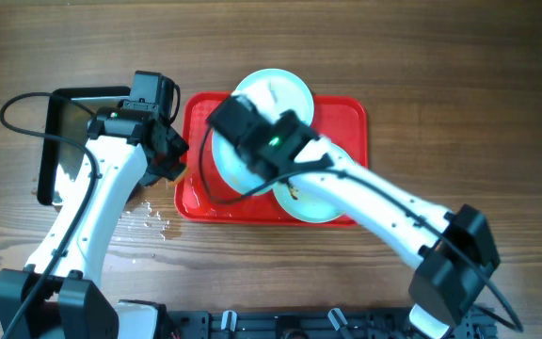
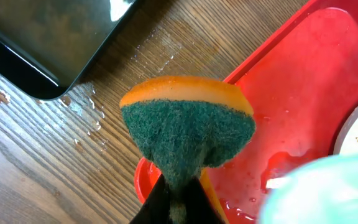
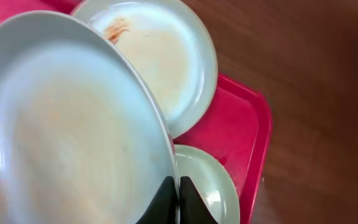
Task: Clean dirty plates on tray and stack at the side
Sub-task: 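Lift the top plate with the right gripper and move it right, then set the plate down on the table right of the red tray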
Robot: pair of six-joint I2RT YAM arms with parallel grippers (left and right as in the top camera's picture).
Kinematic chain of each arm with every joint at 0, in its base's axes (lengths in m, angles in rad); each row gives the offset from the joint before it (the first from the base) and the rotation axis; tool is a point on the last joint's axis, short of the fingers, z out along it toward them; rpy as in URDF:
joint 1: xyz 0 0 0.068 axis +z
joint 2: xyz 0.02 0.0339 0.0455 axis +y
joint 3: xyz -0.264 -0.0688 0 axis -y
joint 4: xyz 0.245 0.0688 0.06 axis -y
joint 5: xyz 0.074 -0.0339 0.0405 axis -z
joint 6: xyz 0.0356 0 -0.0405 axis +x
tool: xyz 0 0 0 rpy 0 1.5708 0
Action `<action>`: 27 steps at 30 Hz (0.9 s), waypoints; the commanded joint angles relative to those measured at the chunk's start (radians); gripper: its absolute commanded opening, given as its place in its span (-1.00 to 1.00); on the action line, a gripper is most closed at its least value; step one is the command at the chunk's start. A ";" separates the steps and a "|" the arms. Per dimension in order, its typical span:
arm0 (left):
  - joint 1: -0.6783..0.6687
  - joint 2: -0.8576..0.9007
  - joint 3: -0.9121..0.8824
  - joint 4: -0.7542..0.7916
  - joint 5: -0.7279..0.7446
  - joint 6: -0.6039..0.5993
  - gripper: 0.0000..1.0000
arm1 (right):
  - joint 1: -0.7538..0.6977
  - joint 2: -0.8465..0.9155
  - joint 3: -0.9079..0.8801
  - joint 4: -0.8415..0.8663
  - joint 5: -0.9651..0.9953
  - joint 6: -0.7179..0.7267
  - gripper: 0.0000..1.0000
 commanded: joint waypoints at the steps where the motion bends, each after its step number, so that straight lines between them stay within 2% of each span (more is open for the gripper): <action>1: 0.004 -0.001 0.006 -0.001 0.008 0.009 -0.92 | -0.217 -0.121 0.025 -0.005 -0.220 0.066 -0.92; 7: -0.038 -0.001 0.005 0.011 0.016 0.009 -0.92 | -0.729 -0.129 -0.034 -0.006 -0.576 0.077 -0.91; 10: -0.080 -0.001 0.006 0.033 0.016 0.009 -0.92 | -0.909 -0.125 -0.158 0.089 -0.588 0.103 -0.91; 12: -0.111 -0.001 0.005 0.037 0.015 0.009 -0.92 | -1.037 -0.125 -0.261 0.166 -0.586 0.174 -0.92; 16: -0.156 -0.001 0.005 0.054 0.015 0.009 -0.92 | -1.177 -0.125 -0.392 0.285 -0.587 0.202 -0.92; 19: -0.179 0.000 0.005 0.075 0.015 0.008 -0.92 | -1.192 -0.125 -0.439 0.329 -0.616 0.209 -0.91; 20: -0.183 0.001 0.006 0.076 0.015 0.009 -0.92 | -1.189 -0.125 -0.440 0.329 -0.616 0.209 -0.77; 21: -0.185 0.001 0.005 0.074 0.015 0.009 -0.92 | -1.189 -0.125 -0.440 0.329 -0.618 0.210 -0.38; 22: -0.185 0.001 0.006 0.070 0.015 0.009 -0.91 | -1.189 -0.125 -0.440 0.325 -0.637 0.227 0.21; 23: -0.185 0.001 0.005 0.068 0.015 0.009 -0.90 | -1.189 -0.125 -0.440 0.323 -0.673 0.225 0.35; 24: -0.185 0.001 0.005 0.067 0.016 0.008 -0.87 | -1.189 -0.125 -0.440 0.325 -0.731 0.218 0.39; 27: -0.187 0.001 0.005 0.068 0.016 0.005 -0.92 | -1.175 -0.129 -0.437 0.338 -0.979 0.106 0.32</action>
